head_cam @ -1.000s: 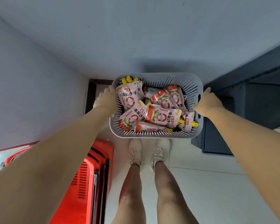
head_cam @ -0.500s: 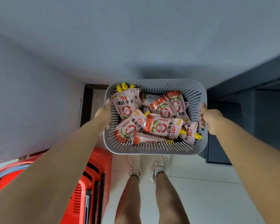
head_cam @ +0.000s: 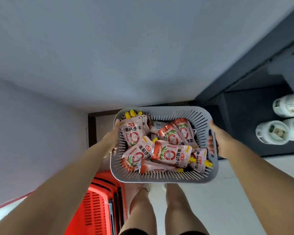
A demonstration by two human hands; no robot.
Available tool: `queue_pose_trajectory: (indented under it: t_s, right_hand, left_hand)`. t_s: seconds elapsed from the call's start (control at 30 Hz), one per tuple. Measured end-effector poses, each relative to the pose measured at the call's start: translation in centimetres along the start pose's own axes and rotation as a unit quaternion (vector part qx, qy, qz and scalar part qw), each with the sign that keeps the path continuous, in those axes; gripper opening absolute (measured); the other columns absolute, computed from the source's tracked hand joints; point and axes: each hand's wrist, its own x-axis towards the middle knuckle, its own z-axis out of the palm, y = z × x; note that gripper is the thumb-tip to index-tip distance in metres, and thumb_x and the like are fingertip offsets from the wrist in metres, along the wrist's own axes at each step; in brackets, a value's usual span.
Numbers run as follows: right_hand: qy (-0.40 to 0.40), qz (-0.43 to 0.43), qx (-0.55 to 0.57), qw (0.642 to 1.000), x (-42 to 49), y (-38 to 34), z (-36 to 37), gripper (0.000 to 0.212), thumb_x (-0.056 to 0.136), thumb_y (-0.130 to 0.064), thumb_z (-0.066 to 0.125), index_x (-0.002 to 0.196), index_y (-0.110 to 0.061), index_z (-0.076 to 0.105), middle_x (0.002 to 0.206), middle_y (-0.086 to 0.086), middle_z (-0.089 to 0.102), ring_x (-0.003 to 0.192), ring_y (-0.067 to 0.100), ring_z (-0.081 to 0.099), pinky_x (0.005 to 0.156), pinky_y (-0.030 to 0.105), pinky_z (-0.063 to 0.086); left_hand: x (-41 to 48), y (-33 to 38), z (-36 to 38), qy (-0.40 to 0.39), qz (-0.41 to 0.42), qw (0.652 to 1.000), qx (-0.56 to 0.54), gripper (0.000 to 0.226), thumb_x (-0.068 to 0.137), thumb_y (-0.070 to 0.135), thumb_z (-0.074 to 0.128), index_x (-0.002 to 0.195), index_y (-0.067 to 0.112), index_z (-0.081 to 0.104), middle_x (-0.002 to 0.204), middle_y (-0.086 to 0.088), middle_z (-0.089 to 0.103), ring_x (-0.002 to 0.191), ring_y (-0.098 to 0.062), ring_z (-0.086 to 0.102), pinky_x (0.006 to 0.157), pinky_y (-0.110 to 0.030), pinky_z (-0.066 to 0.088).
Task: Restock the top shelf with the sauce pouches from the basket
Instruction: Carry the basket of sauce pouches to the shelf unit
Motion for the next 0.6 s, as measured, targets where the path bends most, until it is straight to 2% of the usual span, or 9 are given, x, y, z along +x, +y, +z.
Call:
queue_pose_trajectory:
  t_s: [0.07, 0.13, 0.2, 0.27, 0.33, 0.4, 0.47, 0.5, 0.6]
  right_hand:
    - [0.011, 0.01, 0.034, 0.999, -1.9, 1.9, -1.2, 0.065, 0.075, -0.076, 0.053, 0.062, -0.014, 0.044, 0.058, 0.006, 0.048, 0.051, 0.02, 0.043, 0.052, 0.032, 0.041]
    - [0.02, 0.016, 0.075, 0.997, -3.8, 4.2, -2.5, 0.066, 0.073, -0.078, 0.053, 0.062, -0.014, 0.043, 0.057, 0.006, 0.046, 0.05, 0.021, 0.042, 0.052, 0.031, 0.04]
    - [0.03, 0.019, 0.113, 0.993, -5.8, 6.5, -4.0, 0.066, 0.073, -0.078, 0.053, 0.063, -0.014, 0.045, 0.058, 0.006, 0.047, 0.051, 0.02, 0.043, 0.053, 0.03, 0.042]
    - [0.04, 0.024, 0.142, 0.989, -7.8, 8.7, -5.7, 0.066, 0.075, -0.078, 0.05, 0.065, -0.013, 0.047, 0.06, 0.007, 0.049, 0.052, 0.021, 0.045, 0.055, 0.03, 0.043]
    - [0.048, 0.032, 0.163, 0.985, -9.7, 10.9, -7.5, 0.069, 0.075, -0.079, 0.048, 0.067, -0.011, 0.048, 0.06, 0.009, 0.051, 0.052, 0.022, 0.047, 0.055, 0.03, 0.044]
    - [0.058, 0.038, 0.196, 0.978, -11.6, 13.2, -9.3, 0.072, 0.073, -0.083, 0.045, 0.065, -0.011, 0.048, 0.058, 0.008, 0.05, 0.049, 0.021, 0.046, 0.052, 0.027, 0.044]
    - [0.072, 0.041, 0.236, 0.968, -13.5, 15.9, -11.3, 0.071, 0.077, -0.081, 0.041, 0.062, -0.012, 0.046, 0.056, 0.007, 0.048, 0.047, 0.02, 0.043, 0.05, 0.025, 0.041]
    - [0.079, 0.04, 0.257, 0.962, -14.5, 17.3, -12.2, 0.069, 0.081, -0.078, 0.039, 0.061, -0.013, 0.045, 0.056, 0.007, 0.047, 0.047, 0.02, 0.042, 0.05, 0.025, 0.04]
    - [0.083, 0.03, 0.313, 0.945, -16.8, 22.0, -15.4, 0.066, 0.084, -0.074, 0.04, 0.056, -0.014, 0.04, 0.051, 0.004, 0.042, 0.045, 0.018, 0.038, 0.05, 0.026, 0.036]
  left_hand:
    - [-1.9, 0.6, 0.0, -0.034, 0.013, 0.999, 0.023, 0.082, 0.083, 0.078, 0.011, 0.061, 0.009, 0.048, 0.058, -0.007, 0.049, 0.051, -0.018, 0.045, 0.058, -0.026, 0.036]
    - [-3.0, 1.0, 0.1, -0.044, 0.035, 0.996, 0.063, 0.112, 0.069, 0.091, 0.01, 0.101, -0.002, 0.064, 0.095, -0.023, 0.066, 0.084, -0.034, 0.065, 0.08, -0.039, 0.049]
    - [-4.5, 2.0, 0.4, -0.054, 0.051, 0.991, 0.108, 0.127, 0.062, 0.095, 0.008, 0.135, -0.002, 0.048, 0.123, -0.03, 0.058, 0.111, -0.044, 0.058, 0.097, -0.051, 0.044]
    - [-6.7, 3.3, 1.0, -0.076, 0.076, 0.983, 0.147, 0.121, 0.072, 0.087, 0.008, 0.136, -0.009, 0.042, 0.099, -0.03, 0.064, 0.089, -0.038, 0.065, 0.082, -0.04, 0.05]
    - [-8.7, 4.6, 2.2, -0.09, 0.112, 0.971, 0.191, 0.111, 0.078, 0.081, 0.009, 0.125, -0.01, 0.054, 0.072, -0.024, 0.061, 0.065, -0.031, 0.061, 0.067, -0.031, 0.048]
    - [-10.7, 5.5, 3.9, -0.111, 0.152, 0.952, 0.24, 0.101, 0.082, 0.076, 0.01, 0.091, -0.009, 0.064, 0.062, -0.02, 0.059, 0.058, -0.029, 0.059, 0.064, -0.028, 0.046]
    - [-12.8, 6.0, 5.9, -0.132, 0.186, 0.937, 0.263, 0.086, 0.083, 0.074, 0.008, 0.047, 0.009, 0.052, 0.045, -0.007, 0.046, 0.043, -0.018, 0.043, 0.053, -0.023, 0.034]
    - [-13.8, 6.0, 7.0, -0.151, 0.191, 0.931, 0.272, 0.082, 0.08, 0.076, 0.008, 0.037, 0.017, 0.043, 0.042, -0.003, 0.038, 0.039, -0.015, 0.034, 0.05, -0.022, 0.028]
    - [-16.5, 5.8, 10.7, -0.202, 0.214, 0.907, 0.302, 0.078, 0.073, 0.08, 0.011, 0.032, 0.019, 0.036, 0.041, -0.002, 0.032, 0.038, -0.013, 0.03, 0.049, -0.022, 0.026]
